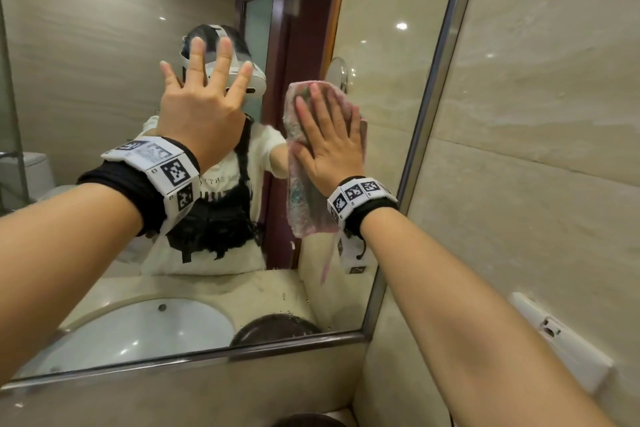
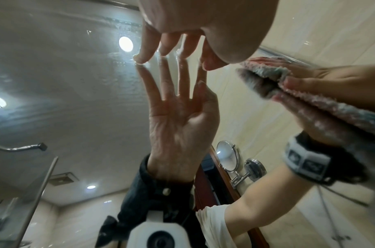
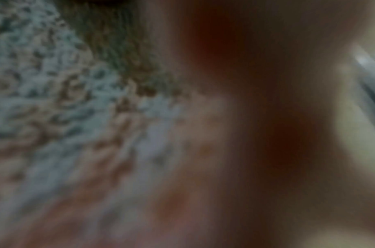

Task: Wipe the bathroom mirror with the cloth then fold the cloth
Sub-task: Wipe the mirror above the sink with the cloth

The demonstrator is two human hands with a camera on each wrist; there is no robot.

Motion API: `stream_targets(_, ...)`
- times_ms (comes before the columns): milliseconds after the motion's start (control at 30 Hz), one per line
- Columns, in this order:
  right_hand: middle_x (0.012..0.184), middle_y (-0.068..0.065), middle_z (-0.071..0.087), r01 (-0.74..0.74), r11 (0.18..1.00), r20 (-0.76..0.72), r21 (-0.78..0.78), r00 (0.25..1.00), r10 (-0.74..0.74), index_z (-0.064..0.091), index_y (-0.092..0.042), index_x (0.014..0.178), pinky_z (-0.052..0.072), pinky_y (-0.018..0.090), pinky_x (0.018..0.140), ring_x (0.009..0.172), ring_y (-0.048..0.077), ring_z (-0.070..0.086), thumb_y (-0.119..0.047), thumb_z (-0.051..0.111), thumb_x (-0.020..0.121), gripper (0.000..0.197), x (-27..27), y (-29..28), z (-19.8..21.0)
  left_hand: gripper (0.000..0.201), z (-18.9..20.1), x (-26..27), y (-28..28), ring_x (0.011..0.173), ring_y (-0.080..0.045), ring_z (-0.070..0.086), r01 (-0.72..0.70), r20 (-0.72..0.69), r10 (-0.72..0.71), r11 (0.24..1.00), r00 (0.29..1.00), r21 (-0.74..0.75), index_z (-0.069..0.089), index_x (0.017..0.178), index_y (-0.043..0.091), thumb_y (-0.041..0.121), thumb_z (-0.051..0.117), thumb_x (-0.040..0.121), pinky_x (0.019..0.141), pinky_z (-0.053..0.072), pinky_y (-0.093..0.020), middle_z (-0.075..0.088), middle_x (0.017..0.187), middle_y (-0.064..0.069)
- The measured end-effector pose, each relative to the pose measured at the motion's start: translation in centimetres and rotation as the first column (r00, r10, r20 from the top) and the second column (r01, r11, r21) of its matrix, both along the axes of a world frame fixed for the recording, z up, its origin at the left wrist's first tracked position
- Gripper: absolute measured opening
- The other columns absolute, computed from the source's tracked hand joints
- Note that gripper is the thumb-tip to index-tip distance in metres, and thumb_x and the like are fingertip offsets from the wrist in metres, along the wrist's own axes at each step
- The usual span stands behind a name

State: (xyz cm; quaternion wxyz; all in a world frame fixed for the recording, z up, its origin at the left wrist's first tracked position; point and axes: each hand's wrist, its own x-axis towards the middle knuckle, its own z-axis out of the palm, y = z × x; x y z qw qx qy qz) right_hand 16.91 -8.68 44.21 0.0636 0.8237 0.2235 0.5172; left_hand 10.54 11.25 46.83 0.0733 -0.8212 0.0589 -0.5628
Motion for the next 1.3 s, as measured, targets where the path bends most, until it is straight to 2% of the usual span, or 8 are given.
stream_targets(267,0.156,0.010,0.020,0.027,0.892,0.024,0.451,0.999,-0.042,0.022,-0.017,0.148,-0.014,0.040,0.113,0.145,0.028,0.015,-0.049,0.022,0.093,0.064,0.7,-0.8,-3.0,0.061,-3.0,-1.2,-2.8,0.142,-0.042,0.010,0.023,-0.011,-0.024,1.000,1.000,-0.018,0.020,0.147,0.013,0.029,0.033,0.090,0.106,0.008,-0.068,0.011,0.156,-0.017)
stream_targets(500,0.151,0.015,0.031,0.071,0.892,0.034,0.447,0.995,-0.097,0.026,-0.013,0.146,-0.007,0.041,0.114,0.141,0.032,0.026,-0.051,0.018,0.095,0.065,1.7,-2.7,-7.7,0.060,-11.5,-0.5,-3.6,0.142,-0.035,0.019,0.065,-0.119,-0.044,0.983,0.992,0.174,0.033,0.144,0.011,0.022,0.041,0.085,0.108,0.019,-0.064,0.022,0.154,-0.016)
stream_targets(733,0.149,0.019,0.032,0.169,0.854,-0.076,0.492,0.985,-0.152,0.011,-0.015,0.147,-0.001,0.043,0.114,0.138,0.029,0.016,-0.050,0.006,0.095,0.063,2.1,-4.9,-14.9,0.055,-15.6,-0.3,-0.6,0.143,-0.033,0.017,0.034,-0.040,-0.024,0.961,0.999,0.273,0.026,0.148,0.017,0.034,0.034,0.096,0.110,0.024,-0.058,0.016,0.155,-0.016)
stream_targets(967,0.148,0.026,0.031,0.212,0.839,-0.112,0.501,0.977,-0.180,0.012,-0.007,0.145,0.004,0.049,0.114,0.138,0.037,0.019,-0.049,0.006,0.095,0.066,1.9,-4.3,-17.6,0.048,-18.2,0.7,0.7,0.144,-0.024,0.010,0.089,-0.006,-0.091,0.957,0.996,0.276,0.046,0.137,0.020,0.037,0.040,0.093,0.114,0.016,-0.048,0.025,0.148,-0.011)
stream_targets(1067,0.146,0.027,0.033,0.157,0.857,-0.114,0.491,0.987,-0.116,0.018,-0.003,0.142,0.016,0.055,0.111,0.137,0.038,0.021,-0.049,0.008,0.095,0.066,0.6,-1.6,-18.5,0.045,-19.1,-0.2,0.6,0.139,-0.030,0.023,0.146,0.017,-0.153,0.967,0.988,0.208,0.045,0.136,0.020,0.033,0.044,0.093,0.112,0.022,-0.050,0.027,0.147,-0.013)
stream_targets(1133,0.152,0.025,0.021,0.081,0.877,-0.092,0.474,0.995,-0.041,0.011,-0.006,0.146,0.017,0.057,0.111,0.141,0.037,0.011,-0.049,0.010,0.096,0.066,-0.3,1.1,-20.0,0.045,-19.5,-1.4,0.7,0.136,-0.033,0.024,0.164,0.047,-0.168,0.982,0.985,0.091,0.041,0.136,0.019,0.030,0.045,0.093,0.111,0.023,-0.051,0.024,0.145,-0.015)
stream_targets(1233,0.154,0.014,-0.026,-0.024,0.933,-0.068,0.360,0.996,0.052,-0.018,-0.013,0.147,-0.001,0.057,0.113,0.143,0.030,-0.020,-0.048,0.021,0.095,0.074,-1.1,5.1,-22.7,0.047,-20.7,-2.3,1.6,0.134,-0.033,0.024,0.145,0.022,-0.144,0.989,0.989,-0.038,0.034,0.136,0.018,0.029,0.045,0.092,0.110,0.021,-0.049,0.021,0.144,-0.015)
stream_targets(1300,0.153,0.011,-0.030,-0.036,0.978,-0.059,0.207,0.997,0.050,-0.023,-0.015,0.145,-0.011,0.056,0.112,0.141,0.029,-0.028,-0.048,0.026,0.089,0.081,-1.4,6.5,-24.1,0.043,-21.8,-2.5,2.4,0.132,-0.034,0.028,0.146,-0.001,-0.146,0.988,0.989,-0.044,0.037,0.132,0.017,0.027,0.048,0.091,0.108,0.026,-0.052,0.024,0.141,-0.014)
